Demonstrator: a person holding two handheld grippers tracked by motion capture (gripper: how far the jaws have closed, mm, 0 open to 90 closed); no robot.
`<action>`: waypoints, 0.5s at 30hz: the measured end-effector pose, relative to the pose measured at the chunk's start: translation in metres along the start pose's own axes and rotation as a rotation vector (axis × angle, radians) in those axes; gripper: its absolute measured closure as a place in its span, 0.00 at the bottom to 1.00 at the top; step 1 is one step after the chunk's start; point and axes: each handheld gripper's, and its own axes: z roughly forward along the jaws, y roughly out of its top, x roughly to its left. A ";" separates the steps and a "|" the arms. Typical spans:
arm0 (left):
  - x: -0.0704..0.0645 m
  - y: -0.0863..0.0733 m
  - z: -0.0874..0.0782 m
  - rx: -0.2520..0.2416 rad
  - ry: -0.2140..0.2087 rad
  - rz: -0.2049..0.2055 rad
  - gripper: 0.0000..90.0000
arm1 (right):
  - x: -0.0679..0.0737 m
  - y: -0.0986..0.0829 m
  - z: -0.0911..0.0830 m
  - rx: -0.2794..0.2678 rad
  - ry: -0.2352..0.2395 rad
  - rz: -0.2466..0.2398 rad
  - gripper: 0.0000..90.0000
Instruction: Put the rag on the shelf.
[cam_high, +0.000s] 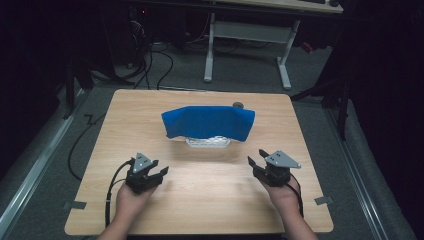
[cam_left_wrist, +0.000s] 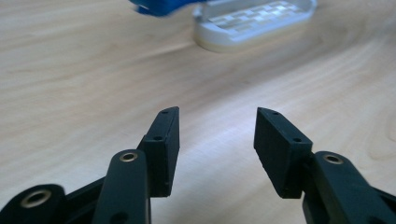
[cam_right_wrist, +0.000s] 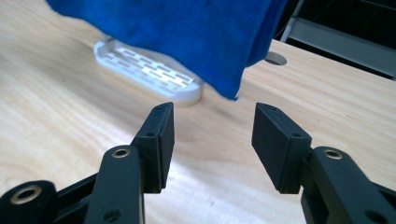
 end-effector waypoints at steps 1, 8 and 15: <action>-0.007 -0.004 0.000 0.005 -0.009 0.001 0.55 | 0.003 -0.003 -0.002 0.000 0.000 -0.002 0.54; -0.056 -0.024 -0.002 0.074 -0.058 0.081 0.52 | 0.024 -0.038 -0.019 0.050 0.025 -0.010 0.53; -0.053 -0.023 0.000 0.068 -0.056 0.058 0.51 | 0.027 -0.042 -0.017 0.064 0.032 -0.010 0.52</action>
